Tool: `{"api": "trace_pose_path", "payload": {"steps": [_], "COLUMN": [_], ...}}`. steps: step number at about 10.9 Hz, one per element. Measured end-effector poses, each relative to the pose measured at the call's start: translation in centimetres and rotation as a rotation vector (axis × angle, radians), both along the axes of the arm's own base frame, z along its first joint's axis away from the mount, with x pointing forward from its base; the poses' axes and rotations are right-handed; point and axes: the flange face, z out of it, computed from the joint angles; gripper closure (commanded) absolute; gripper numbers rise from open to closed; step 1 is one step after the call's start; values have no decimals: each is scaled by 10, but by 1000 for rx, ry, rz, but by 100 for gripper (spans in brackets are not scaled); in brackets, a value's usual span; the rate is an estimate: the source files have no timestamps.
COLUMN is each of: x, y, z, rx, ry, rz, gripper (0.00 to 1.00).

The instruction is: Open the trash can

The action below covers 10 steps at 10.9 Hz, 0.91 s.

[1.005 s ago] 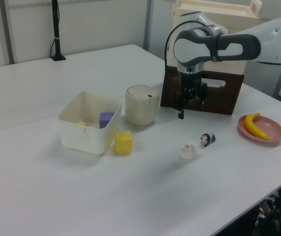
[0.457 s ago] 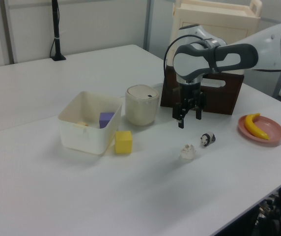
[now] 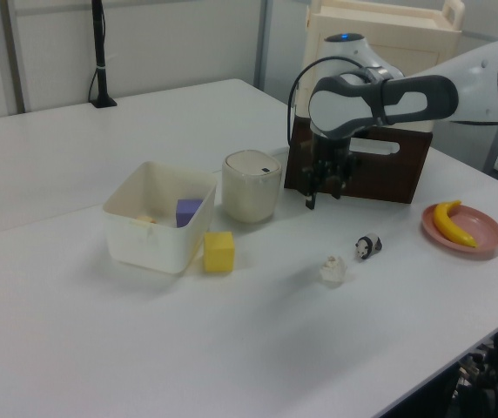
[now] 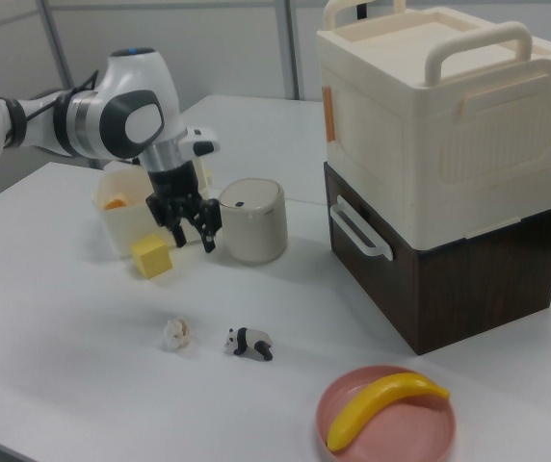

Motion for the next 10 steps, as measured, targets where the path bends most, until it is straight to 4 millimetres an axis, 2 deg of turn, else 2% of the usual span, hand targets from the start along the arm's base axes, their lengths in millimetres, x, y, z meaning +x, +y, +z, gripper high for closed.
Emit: {"api": "trace_pose_path", "payload": {"steps": [2, 3, 6, 8, 10], "x": [32, 53, 103, 118, 125], "y": [6, 10, 38, 55, 60], "z": [21, 22, 8, 3, 0], "rx": [68, 92, 116, 134, 141], "ry": [-122, -180, -311, -383, -409], "rz": [-20, -22, 5, -13, -21], "gripper": [98, 100, 100, 100, 100]}}
